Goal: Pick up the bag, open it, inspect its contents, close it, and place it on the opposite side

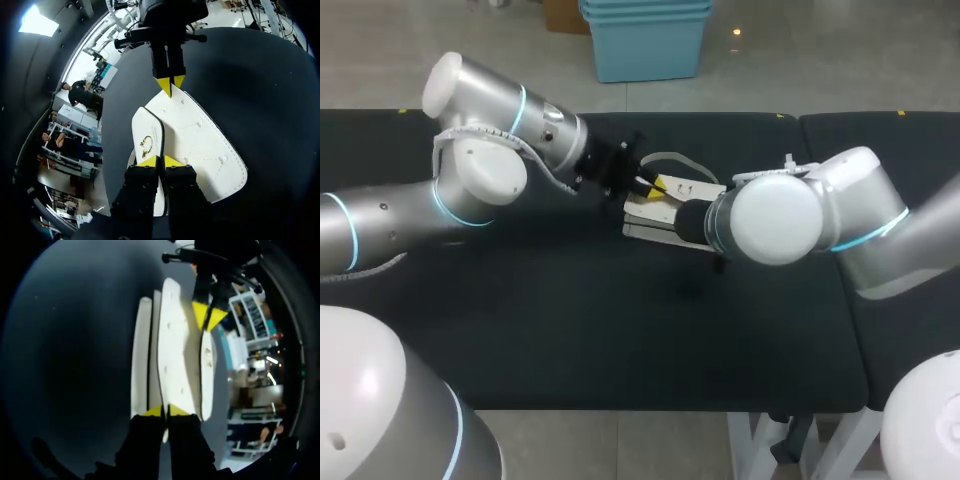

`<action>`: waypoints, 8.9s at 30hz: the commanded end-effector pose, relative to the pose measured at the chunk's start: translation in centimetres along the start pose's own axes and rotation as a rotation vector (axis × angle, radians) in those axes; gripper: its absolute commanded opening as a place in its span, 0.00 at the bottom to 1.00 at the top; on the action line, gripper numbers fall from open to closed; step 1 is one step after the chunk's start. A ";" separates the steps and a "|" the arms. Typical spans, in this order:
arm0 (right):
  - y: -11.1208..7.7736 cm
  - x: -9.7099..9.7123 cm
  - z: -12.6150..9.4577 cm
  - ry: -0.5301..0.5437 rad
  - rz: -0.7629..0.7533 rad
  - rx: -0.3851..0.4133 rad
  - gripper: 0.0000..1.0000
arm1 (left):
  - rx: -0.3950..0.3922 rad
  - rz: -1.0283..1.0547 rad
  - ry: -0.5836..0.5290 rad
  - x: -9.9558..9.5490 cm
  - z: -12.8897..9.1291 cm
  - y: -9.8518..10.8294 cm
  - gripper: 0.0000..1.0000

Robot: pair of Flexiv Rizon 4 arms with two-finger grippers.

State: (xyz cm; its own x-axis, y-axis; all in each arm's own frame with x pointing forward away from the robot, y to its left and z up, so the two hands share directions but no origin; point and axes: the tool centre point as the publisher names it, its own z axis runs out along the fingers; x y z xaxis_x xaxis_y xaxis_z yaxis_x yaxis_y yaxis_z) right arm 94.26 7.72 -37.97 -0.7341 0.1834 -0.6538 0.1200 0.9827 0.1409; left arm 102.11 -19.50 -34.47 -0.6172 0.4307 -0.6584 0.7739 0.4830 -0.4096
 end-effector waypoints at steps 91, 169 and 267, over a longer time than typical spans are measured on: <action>0.0 0.3 0.3 -0.006 0.001 -0.003 0.00 | -0.014 -0.399 0.085 -3.9 2.9 4.4 0.47; 3.9 -9.9 -8.3 0.133 -0.084 -0.099 0.00 | 0.016 -0.454 -0.021 -9.0 -5.8 -1.6 0.00; 4.1 -9.5 -1.1 0.095 -0.119 -0.006 0.00 | 0.119 -0.518 -0.080 -9.0 -8.0 -5.0 0.00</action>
State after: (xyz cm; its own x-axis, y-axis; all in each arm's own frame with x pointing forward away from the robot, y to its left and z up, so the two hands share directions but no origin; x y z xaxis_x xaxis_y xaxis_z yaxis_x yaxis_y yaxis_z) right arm 100.67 9.76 -29.88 -0.8068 0.0640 -0.5874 0.0315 0.9974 0.0654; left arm 102.70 -19.49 -21.73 -0.9139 0.0928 -0.3952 0.3806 0.5346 -0.7546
